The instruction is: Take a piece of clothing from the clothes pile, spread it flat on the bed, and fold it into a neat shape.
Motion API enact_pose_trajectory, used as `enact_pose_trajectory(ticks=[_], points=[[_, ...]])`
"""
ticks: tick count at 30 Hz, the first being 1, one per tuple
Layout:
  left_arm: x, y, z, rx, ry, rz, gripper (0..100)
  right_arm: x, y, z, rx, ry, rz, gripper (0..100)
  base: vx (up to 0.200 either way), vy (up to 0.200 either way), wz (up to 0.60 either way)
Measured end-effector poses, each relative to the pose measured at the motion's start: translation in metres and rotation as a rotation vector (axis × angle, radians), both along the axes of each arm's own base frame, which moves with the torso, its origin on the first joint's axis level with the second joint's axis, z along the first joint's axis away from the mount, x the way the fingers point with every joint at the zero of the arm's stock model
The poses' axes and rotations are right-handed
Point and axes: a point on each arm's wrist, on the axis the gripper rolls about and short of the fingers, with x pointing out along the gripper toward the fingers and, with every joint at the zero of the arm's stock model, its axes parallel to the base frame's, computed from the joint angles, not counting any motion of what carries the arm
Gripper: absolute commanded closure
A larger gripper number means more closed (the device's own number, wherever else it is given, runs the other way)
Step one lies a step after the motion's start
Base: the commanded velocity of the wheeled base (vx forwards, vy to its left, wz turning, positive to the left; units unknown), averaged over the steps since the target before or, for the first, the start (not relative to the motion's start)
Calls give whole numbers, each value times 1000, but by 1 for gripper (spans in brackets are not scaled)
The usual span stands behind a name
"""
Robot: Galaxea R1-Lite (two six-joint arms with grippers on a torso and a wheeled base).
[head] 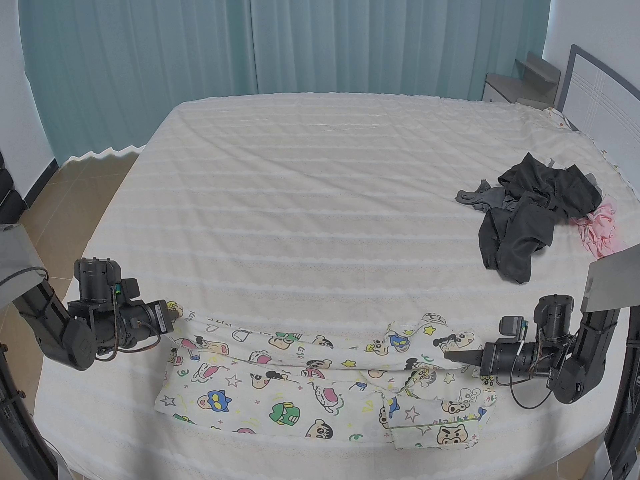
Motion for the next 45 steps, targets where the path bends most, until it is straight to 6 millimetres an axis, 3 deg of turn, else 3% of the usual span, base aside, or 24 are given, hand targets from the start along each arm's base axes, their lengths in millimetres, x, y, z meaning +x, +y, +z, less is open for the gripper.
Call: enact_pose_trajectory(ticks=[12, 13, 14, 15, 23, 31, 45], points=[[-17, -1, -42, -2, 37, -2, 100, -22, -2, -18, -84, 62, 12, 100, 0, 0, 0], [-19, -1, -44, -3, 47, -2, 100, -24, -2, -19, -89, 64, 15, 0, 0, 0, 0], [-20, -1, -46, -3, 57, -2, 100, -25, -2, -20, -93, 67, 15, 0, 0, 0, 0], [-22, -1, -49, -4, 68, -2, 0, -27, -2, -21, -95, 71, 16, 0, 0, 0, 0], [-28, -1, -60, -6, 120, 0, 0, -38, -4, -27, -112, 119, 8, 0, 0, 0, 0], [-31, 5, -59, -20, 90, 34, 0, -46, -8, -19, -122, 65, -29, 0, 0, 0, 0], [-37, 25, -32, -300, -7, 234, 0, -60, -13, 20, -128, -15, -171, 0, 0, 0, 0]])
